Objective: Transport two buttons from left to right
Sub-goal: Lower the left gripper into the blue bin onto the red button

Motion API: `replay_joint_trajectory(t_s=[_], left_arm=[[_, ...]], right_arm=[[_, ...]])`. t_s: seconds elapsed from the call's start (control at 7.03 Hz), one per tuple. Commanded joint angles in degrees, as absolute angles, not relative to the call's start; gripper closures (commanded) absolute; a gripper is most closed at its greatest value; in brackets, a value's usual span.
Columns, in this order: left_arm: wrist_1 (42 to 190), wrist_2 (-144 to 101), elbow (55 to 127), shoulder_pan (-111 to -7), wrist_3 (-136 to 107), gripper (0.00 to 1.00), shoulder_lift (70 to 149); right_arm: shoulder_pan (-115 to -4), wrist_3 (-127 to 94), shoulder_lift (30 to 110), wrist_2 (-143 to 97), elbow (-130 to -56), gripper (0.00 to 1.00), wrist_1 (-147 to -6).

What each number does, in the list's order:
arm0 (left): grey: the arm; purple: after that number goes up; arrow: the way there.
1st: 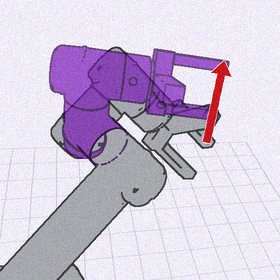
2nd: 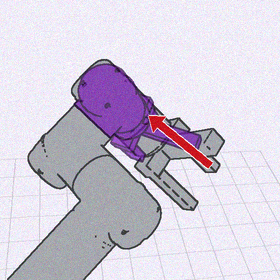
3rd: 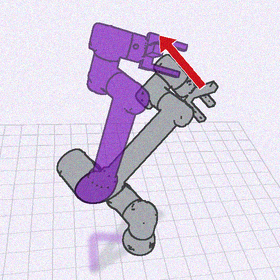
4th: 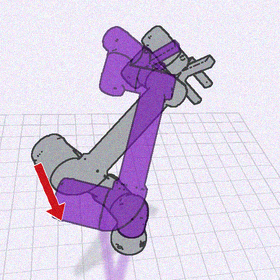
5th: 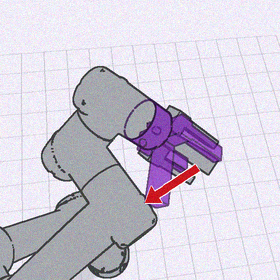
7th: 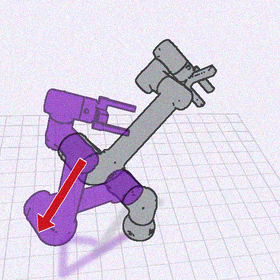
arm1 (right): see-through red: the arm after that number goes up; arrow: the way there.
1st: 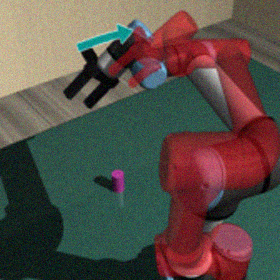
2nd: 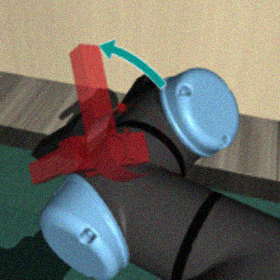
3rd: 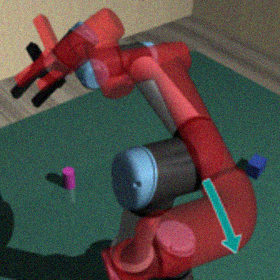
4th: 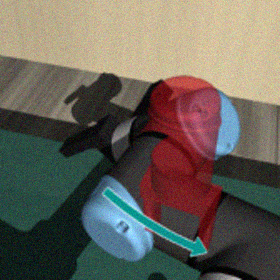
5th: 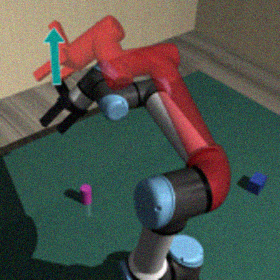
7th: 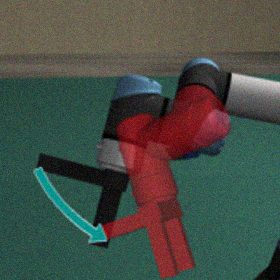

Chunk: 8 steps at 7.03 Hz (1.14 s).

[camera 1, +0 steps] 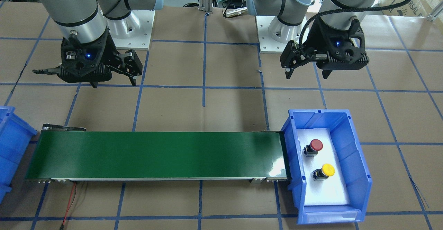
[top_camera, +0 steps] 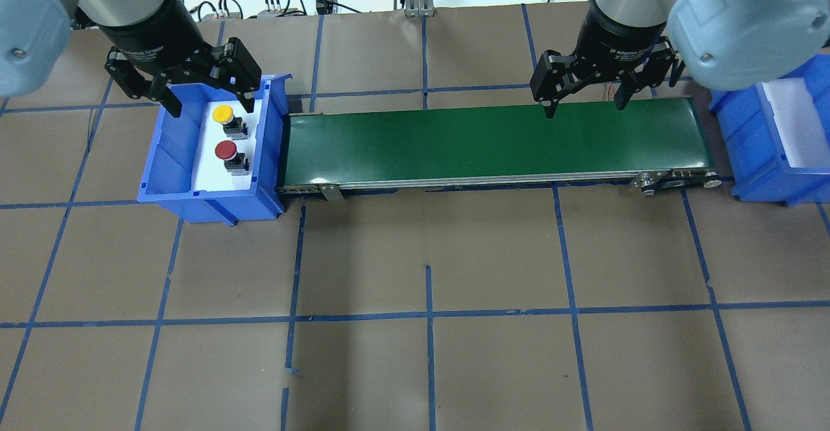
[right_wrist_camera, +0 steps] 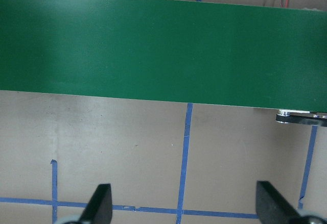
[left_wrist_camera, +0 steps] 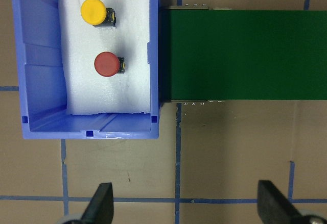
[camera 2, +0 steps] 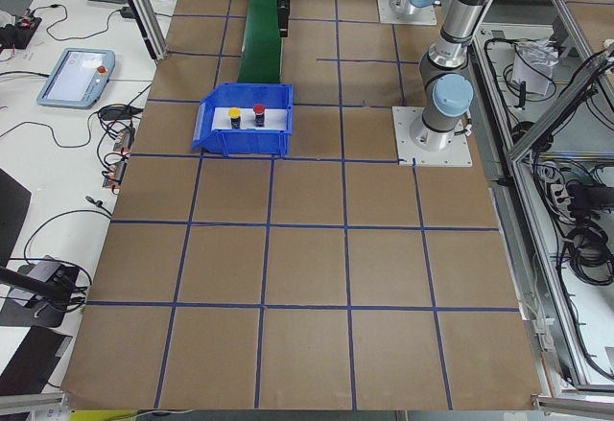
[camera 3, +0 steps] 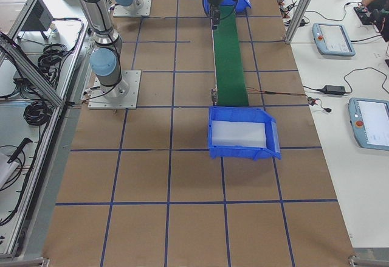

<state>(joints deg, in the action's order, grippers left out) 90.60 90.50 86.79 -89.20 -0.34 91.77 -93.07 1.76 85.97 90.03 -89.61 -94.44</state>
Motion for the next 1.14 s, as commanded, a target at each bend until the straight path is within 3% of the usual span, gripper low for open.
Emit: replay_joint_trajectory(t_s=[0.0,0.28,0.57,1.0], left_arm=[[90.6,90.9,86.3,-89.2,-0.3,0.0,92.2],[89.8,94.1,87.6,-87.5,6.9,0.0,93.3],[82.7,89.3,89.2,-80.2,8.3,0.0,101.1],[73.3,87.0,89.3,-78.8,8.8,0.0,108.8]], right_arm=[[-93.0,1.8,86.0,90.0,-89.6,0.0,-94.5],[-93.0,1.8,86.0,90.1,-89.6,0.0,-94.4],[-93.0,1.8,86.0,90.0,-89.6,0.0,-94.5],[-93.1,1.8,86.0,90.1,-89.6,0.0,-94.4]])
